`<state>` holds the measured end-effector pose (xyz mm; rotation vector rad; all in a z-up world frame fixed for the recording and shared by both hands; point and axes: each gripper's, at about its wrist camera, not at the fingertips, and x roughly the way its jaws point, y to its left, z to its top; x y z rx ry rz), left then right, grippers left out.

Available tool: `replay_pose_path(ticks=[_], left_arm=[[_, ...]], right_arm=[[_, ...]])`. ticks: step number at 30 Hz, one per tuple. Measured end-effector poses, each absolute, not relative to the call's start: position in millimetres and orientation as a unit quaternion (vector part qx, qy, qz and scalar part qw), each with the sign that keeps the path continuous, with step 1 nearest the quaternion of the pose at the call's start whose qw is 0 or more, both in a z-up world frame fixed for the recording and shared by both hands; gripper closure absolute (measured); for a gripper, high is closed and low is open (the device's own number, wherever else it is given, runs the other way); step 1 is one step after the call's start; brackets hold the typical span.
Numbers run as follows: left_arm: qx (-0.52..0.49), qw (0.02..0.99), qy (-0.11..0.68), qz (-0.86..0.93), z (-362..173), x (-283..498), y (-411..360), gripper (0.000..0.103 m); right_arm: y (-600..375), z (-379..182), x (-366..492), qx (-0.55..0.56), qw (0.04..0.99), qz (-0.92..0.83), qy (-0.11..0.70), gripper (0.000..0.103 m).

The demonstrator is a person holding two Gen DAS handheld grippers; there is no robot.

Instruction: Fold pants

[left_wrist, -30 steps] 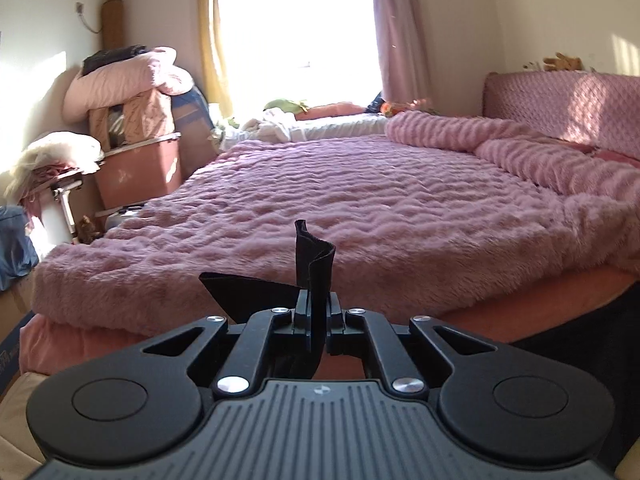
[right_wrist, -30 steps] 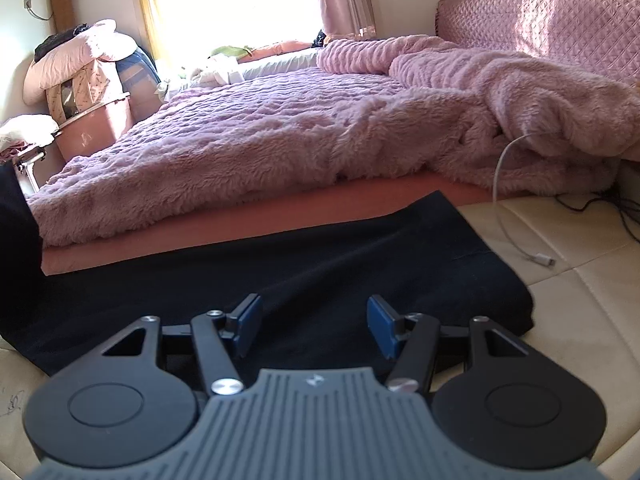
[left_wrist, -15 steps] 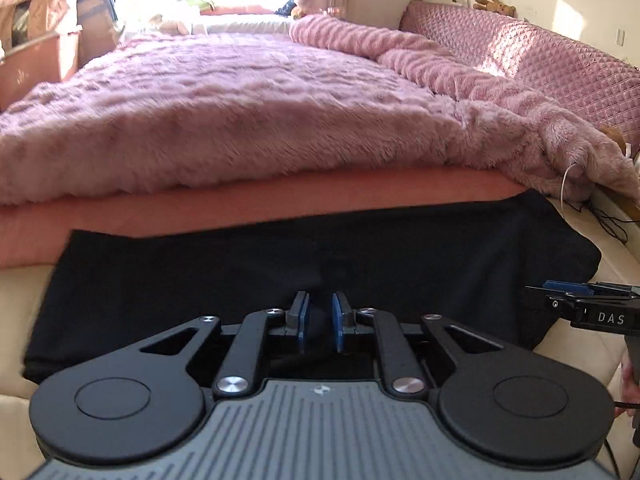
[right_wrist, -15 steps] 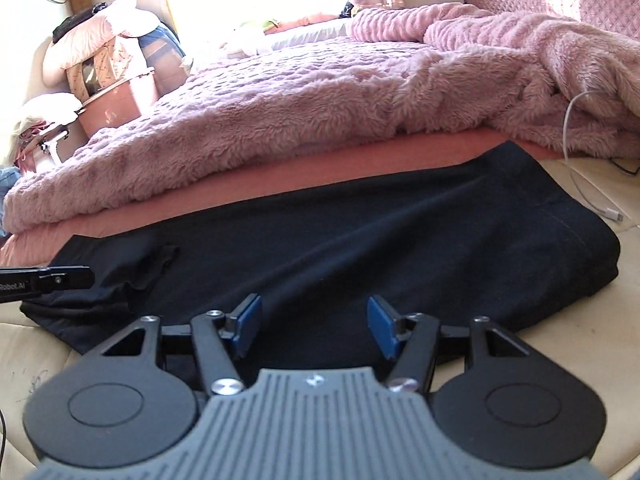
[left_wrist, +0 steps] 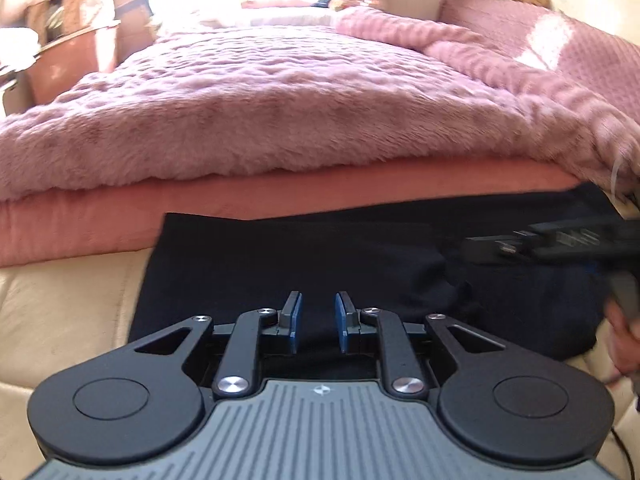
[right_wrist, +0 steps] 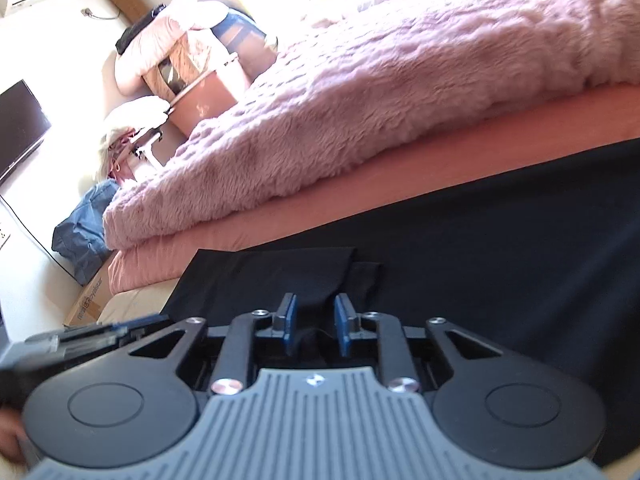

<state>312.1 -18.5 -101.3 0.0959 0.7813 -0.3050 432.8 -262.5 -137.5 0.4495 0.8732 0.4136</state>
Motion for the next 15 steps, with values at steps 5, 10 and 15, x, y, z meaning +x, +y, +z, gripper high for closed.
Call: replay_pose_path(ticks=[5,10,15], left_arm=[[0.040,0.897,0.400,-0.185,-121,317,-43,0.082],[-0.004,0.882,0.429,-0.195,-139,320,-49,0.083],[-0.004,0.866,0.444,-0.230,-140,319,-62,0.075]], right_arm=[[-247,-152,434,0.169,0.851,0.196,0.456,0.094],[-241,-151,398,0.112,0.853,0.237,0.451,0.095],[-255,-141,381,0.136,0.863,0.232,0.428,0.092]])
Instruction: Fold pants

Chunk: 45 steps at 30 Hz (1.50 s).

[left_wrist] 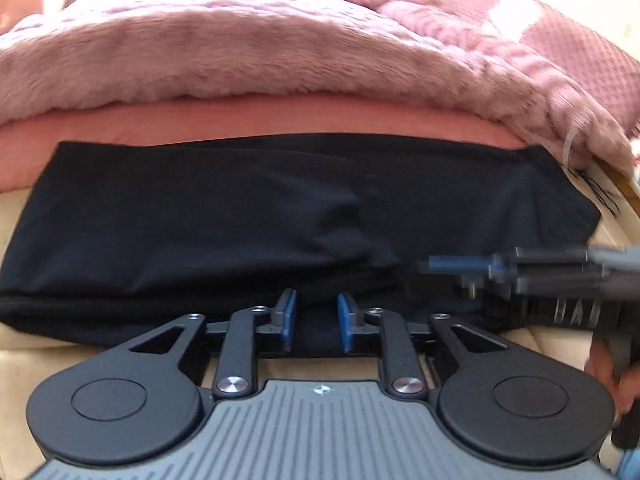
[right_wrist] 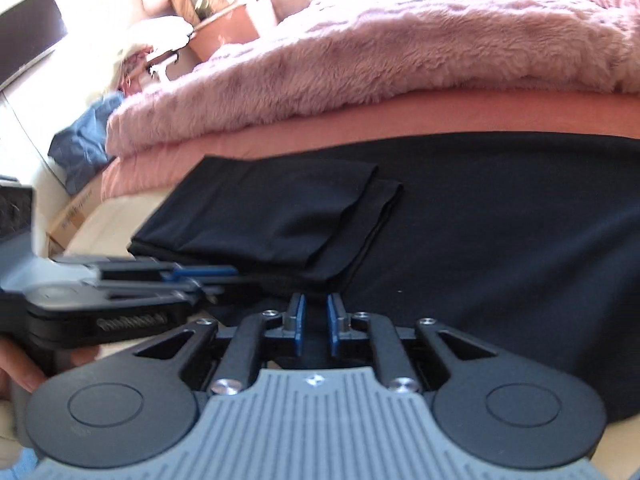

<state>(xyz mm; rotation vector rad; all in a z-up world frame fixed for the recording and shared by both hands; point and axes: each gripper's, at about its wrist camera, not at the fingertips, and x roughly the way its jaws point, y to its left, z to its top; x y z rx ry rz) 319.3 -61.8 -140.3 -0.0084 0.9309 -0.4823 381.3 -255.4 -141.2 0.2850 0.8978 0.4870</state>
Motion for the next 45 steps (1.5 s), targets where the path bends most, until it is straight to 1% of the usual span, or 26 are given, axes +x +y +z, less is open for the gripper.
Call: replay_pose_path(ticks=[3,4,5,6,7,12,13,17,18,20,21,22,30,33,36,43,44,45], left_arm=[[-0.015,0.868,0.436,-0.236,-132,317,-55,0.077],[-0.015,0.876,0.428,-0.223,-128,317,-52,0.077],[-0.016,0.883,0.421,-0.206,-125,317,-47,0.077],[-0.020,0.890,0.416,-0.188,-122,317,-40,0.077],[-0.025,0.895,0.411,-0.172,-120,318,-33,0.077],[-0.030,0.908,0.403,-0.111,-116,328,1,0.077],[-0.035,0.909,0.402,-0.104,-116,329,7,0.077],[-0.051,0.912,0.399,-0.080,-116,330,24,0.077],[-0.054,0.913,0.398,-0.074,-116,332,26,0.077],[-0.062,0.913,0.397,-0.068,-115,333,29,0.077],[-0.065,0.914,0.396,-0.065,-114,332,32,0.077],[-0.066,0.915,0.394,-0.062,-113,332,34,0.077],[-0.075,0.920,0.381,-0.052,-104,332,48,0.077],[-0.055,0.917,0.390,-0.063,-105,338,41,0.077],[-0.045,0.912,0.399,-0.076,-111,347,33,0.077],[-0.033,0.899,0.425,-0.099,-137,359,10,0.077],[-0.033,0.898,0.427,-0.098,-140,358,9,0.077],[-0.035,0.899,0.425,-0.098,-142,357,9,0.077]], right_arm=[[-262,-135,390,0.166,0.863,0.229,0.419,0.090],[-263,-134,396,0.176,0.860,0.231,0.418,0.088],[-263,-134,401,0.189,0.856,0.233,0.420,0.084],[-261,-136,407,0.200,0.852,0.232,0.424,0.074],[-258,-138,414,0.212,0.848,0.229,0.429,0.072],[-254,-158,438,0.271,0.822,0.195,0.461,0.072],[-254,-162,440,0.280,0.820,0.188,0.462,0.076],[-258,-173,449,0.338,0.807,0.179,0.451,0.076],[-257,-176,452,0.345,0.805,0.180,0.448,0.078],[-254,-177,457,0.344,0.805,0.180,0.449,0.087],[-254,-175,458,0.342,0.806,0.179,0.448,0.098],[-254,-172,458,0.340,0.808,0.180,0.446,0.103],[-254,-122,432,0.315,0.836,0.190,0.406,0.103],[-261,-134,432,0.300,0.838,0.155,0.429,0.103],[-266,-152,434,0.309,0.826,0.139,0.451,0.103],[-272,-159,429,0.297,0.827,0.134,0.459,0.103],[-275,-157,427,0.302,0.825,0.134,0.459,0.100],[-278,-156,425,0.307,0.824,0.136,0.457,0.084]])
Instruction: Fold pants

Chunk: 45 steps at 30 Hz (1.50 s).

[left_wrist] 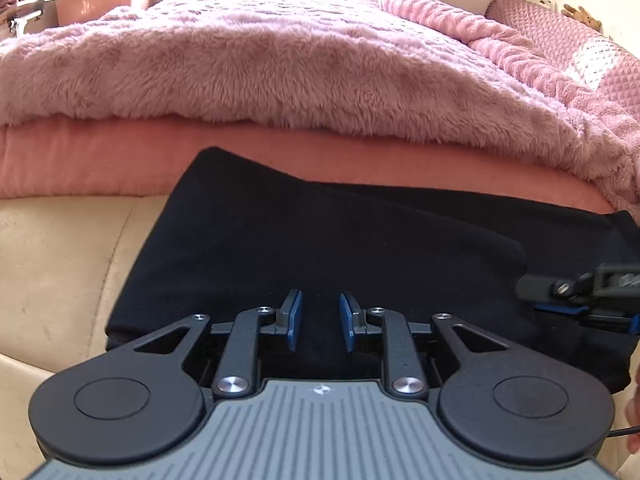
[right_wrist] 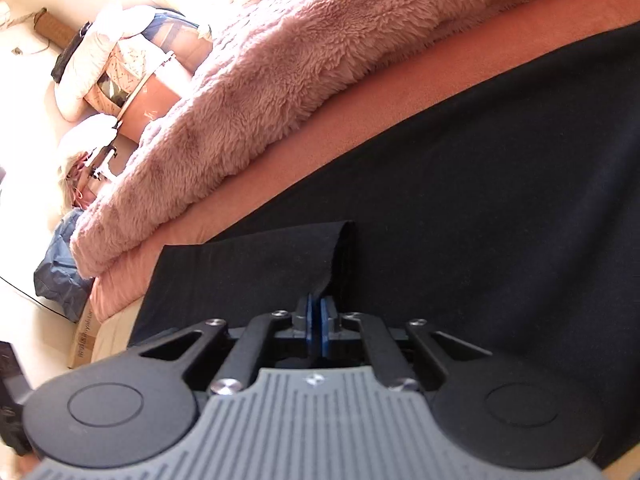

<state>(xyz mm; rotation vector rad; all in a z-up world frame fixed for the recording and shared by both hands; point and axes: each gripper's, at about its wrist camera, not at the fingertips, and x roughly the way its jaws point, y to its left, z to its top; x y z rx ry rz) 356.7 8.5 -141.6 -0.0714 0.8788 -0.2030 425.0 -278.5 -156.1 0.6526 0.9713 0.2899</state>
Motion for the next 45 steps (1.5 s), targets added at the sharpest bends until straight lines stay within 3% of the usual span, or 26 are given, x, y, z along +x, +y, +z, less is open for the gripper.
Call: replay_pose_path(ticks=[1,9,11,15,21,33,38,45], left_arm=[[-0.036,0.900,0.423,-0.098,-143,356,9,0.077],[-0.042,0.900,0.423,-0.100,-145,357,10,0.077],[-0.047,0.901,0.420,-0.099,-145,357,11,0.077],[-0.050,0.902,0.417,-0.100,-147,356,11,0.077],[-0.045,0.902,0.416,-0.101,-140,357,12,0.077],[-0.083,0.935,0.344,-0.038,-66,324,64,0.077],[-0.091,0.935,0.340,-0.044,-55,323,65,0.077],[-0.077,0.929,0.351,-0.086,-65,335,17,0.077]], right_arm=[[-282,-155,422,0.309,0.825,0.138,0.453,0.069],[-279,-167,427,0.332,0.816,0.139,0.451,0.074],[-274,-169,430,0.331,0.816,0.141,0.452,0.078],[-275,-182,437,0.365,0.799,0.136,0.458,0.102],[-277,-177,439,0.387,0.787,0.136,0.460,0.103],[-250,-19,459,0.271,0.841,0.206,0.420,0.103],[-285,45,466,0.235,0.852,0.208,0.418,0.103],[-382,93,463,0.215,0.869,0.157,0.417,0.103]])
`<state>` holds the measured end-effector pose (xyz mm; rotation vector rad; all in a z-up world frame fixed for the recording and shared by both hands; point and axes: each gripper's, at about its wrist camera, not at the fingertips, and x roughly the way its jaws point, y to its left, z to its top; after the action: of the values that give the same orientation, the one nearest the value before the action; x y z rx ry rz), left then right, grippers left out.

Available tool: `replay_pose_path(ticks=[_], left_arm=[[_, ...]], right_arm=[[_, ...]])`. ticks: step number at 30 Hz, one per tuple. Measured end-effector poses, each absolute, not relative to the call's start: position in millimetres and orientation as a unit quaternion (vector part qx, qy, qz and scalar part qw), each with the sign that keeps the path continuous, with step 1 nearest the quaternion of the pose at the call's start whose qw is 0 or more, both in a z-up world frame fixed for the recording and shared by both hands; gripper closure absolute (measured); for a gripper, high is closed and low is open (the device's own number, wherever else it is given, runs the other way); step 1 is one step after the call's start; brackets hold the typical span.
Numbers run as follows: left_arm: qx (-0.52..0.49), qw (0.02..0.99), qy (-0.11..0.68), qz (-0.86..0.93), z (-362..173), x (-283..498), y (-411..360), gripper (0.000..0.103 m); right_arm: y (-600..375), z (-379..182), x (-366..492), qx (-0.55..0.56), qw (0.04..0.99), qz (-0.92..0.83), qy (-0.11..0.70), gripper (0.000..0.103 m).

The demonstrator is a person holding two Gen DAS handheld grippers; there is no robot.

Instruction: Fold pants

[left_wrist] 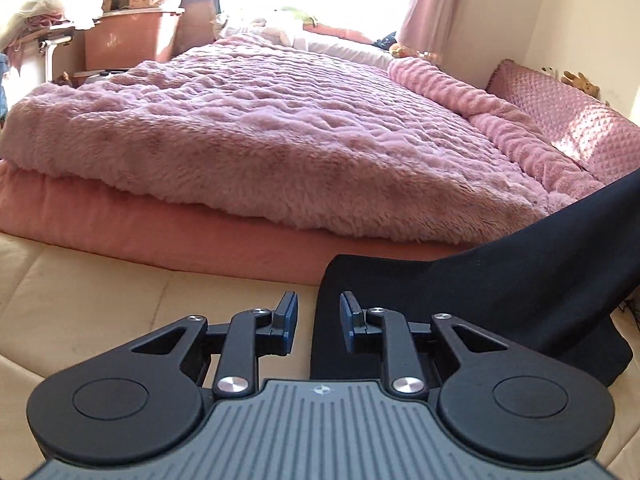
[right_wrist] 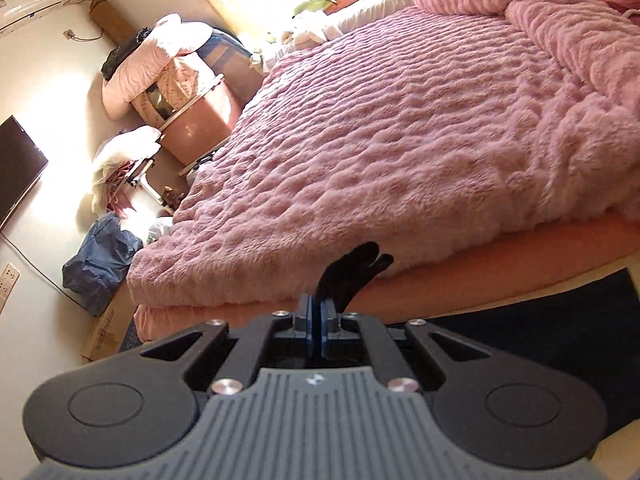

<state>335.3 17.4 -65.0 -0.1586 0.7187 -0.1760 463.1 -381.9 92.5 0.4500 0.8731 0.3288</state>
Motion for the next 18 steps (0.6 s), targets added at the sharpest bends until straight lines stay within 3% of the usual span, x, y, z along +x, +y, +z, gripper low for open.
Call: replay_pose_path(ticks=[7,18], left_arm=[[-0.039,0.920,0.369,-0.127,-89,355,-41,0.080],[-0.002,0.904,0.404,-0.139,-132,371,-78,0.080]], right_arm=[[-480,70,468,0.208,0.868,0.110,0.437,0.103],[-568,-61,489,0.161,0.853,0.012,0.496,0.103]])
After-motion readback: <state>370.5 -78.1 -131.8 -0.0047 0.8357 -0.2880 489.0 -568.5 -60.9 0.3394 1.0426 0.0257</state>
